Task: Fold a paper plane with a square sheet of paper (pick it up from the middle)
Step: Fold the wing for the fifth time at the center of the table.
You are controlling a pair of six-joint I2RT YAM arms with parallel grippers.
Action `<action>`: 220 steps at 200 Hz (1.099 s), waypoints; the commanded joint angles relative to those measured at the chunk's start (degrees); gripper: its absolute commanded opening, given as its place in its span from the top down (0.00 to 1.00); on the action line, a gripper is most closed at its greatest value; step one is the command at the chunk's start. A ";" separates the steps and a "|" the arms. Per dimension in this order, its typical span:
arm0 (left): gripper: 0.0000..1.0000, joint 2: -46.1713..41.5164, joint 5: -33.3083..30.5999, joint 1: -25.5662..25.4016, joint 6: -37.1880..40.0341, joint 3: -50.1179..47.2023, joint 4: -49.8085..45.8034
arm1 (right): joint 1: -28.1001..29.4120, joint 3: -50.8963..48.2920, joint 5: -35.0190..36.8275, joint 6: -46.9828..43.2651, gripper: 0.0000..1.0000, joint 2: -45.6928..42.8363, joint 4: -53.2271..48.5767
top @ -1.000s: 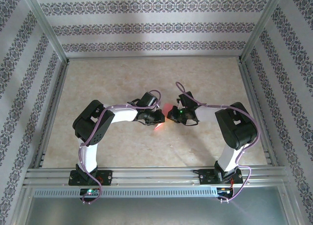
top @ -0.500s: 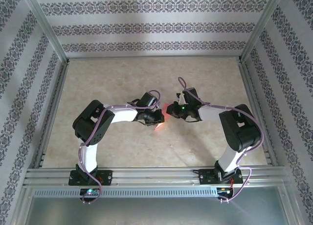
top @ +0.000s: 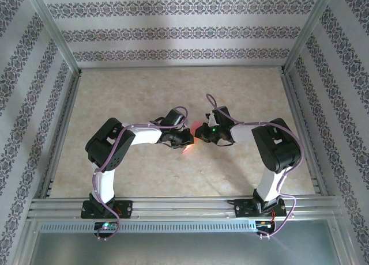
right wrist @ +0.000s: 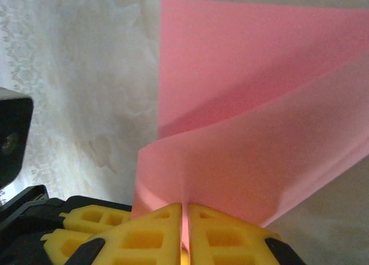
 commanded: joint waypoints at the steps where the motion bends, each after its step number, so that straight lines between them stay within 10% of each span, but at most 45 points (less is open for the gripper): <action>1: 0.89 0.61 -1.39 0.89 -1.99 -2.21 -1.98 | 0.44 0.87 1.99 0.46 0.88 1.49 -1.80; 220: 0.74 -7.47 6.95 3.69 -2.20 -5.51 0.12 | -0.79 5.97 3.89 -5.35 0.89 6.95 -11.65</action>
